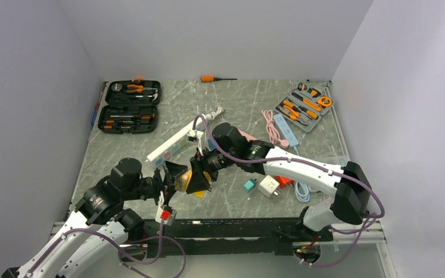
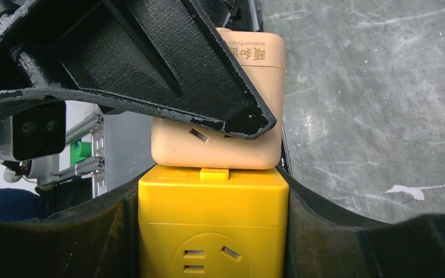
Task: Pull the plug off the socket
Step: Remove the plug from the socket.
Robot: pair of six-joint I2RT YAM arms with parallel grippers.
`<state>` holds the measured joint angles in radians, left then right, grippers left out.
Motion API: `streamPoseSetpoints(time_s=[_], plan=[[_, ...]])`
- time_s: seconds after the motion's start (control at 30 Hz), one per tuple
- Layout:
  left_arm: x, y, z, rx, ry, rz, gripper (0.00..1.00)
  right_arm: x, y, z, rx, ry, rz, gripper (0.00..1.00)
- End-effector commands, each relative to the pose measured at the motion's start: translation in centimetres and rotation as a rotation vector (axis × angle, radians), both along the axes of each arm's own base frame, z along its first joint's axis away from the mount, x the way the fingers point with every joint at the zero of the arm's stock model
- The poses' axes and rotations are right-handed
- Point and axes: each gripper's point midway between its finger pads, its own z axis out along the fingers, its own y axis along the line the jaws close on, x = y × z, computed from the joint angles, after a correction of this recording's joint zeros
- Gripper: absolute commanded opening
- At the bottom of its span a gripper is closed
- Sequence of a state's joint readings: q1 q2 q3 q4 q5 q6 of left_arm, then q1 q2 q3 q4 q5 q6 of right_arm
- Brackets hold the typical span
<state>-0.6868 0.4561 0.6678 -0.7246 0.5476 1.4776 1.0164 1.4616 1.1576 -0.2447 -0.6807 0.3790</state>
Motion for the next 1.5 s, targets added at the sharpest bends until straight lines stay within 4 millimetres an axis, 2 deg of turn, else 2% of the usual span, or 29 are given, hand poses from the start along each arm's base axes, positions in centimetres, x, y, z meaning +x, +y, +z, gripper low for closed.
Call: streamPoseSetpoints(time_s=[0.0,0.03,0.3,0.4,0.5,0.73,0.87,1.1,1.33,1.47], plan=[[0.4,-0.6,1.3,-0.030,-0.012,0.003,0.66,-0.2,1.3,4.4,0.158,-0.061,0.048,0.00],[0.3,-0.6,1.4,-0.031,-0.012,0.001,0.61,-0.1,1.3,4.4,0.156,-0.062,0.048,0.00],[1.0,-0.3,1.1,-0.011,-0.023,0.034,0.00,0.1,1.3,4.0,0.132,-0.069,0.044,0.00],[1.4,0.2,0.0,0.044,-0.016,0.056,0.00,0.6,0.8,3.3,0.087,-0.092,0.008,0.00],[1.9,0.5,-1.1,0.081,-0.017,0.076,0.00,1.5,0.0,1.8,0.012,-0.109,-0.054,0.00],[3.8,1.5,-3.4,0.128,-0.021,0.177,0.00,1.2,-2.3,-0.8,-0.058,-0.100,-0.117,0.00],[4.3,2.4,-5.0,0.161,-0.017,0.232,0.00,0.3,-4.1,-0.6,-0.057,-0.086,-0.146,0.00],[4.1,2.6,-6.6,0.191,-0.078,0.198,0.00,-2.0,-6.7,0.0,-0.086,-0.038,-0.120,0.00],[4.7,3.3,-7.6,0.252,-0.047,0.239,0.00,-2.8,-8.2,-1.8,-0.182,0.012,-0.131,0.00],[4.8,4.7,-9.5,0.351,-0.025,0.267,0.00,-2.8,-8.7,-2.5,-0.220,0.022,-0.155,0.00]])
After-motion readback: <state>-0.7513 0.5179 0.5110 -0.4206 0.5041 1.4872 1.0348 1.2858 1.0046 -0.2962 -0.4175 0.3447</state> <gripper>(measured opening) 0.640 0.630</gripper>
